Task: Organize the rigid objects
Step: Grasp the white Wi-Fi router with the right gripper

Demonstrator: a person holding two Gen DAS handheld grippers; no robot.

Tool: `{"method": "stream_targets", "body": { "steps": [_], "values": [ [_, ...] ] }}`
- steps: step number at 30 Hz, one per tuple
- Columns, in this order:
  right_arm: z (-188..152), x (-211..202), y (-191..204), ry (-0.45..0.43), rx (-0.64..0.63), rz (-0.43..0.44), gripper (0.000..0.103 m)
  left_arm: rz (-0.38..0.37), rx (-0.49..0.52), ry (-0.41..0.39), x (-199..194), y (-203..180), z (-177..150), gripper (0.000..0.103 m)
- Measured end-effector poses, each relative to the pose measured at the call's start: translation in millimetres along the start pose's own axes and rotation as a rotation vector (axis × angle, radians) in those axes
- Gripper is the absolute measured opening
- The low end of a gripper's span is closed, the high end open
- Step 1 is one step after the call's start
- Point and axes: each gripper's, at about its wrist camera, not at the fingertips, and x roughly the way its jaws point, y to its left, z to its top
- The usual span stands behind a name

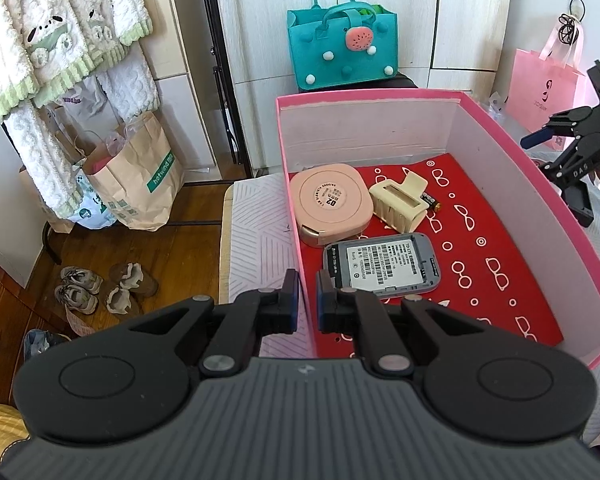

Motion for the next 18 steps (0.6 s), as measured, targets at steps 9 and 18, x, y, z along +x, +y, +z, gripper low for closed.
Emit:
{"method": "stream_targets", "body": {
  "steps": [9,18],
  "values": [
    [-17.3,0.6,-16.7,0.013,0.122,0.047,0.065,-0.005,-0.005,0.001,-0.5,1.6,-0.3,0.008],
    [-32.5,-17.1,-10.0,-0.017,0.216,0.032,0.064,-0.002,-0.005,0.002,0.4,0.1,0.2,0.008]
  ]
}}
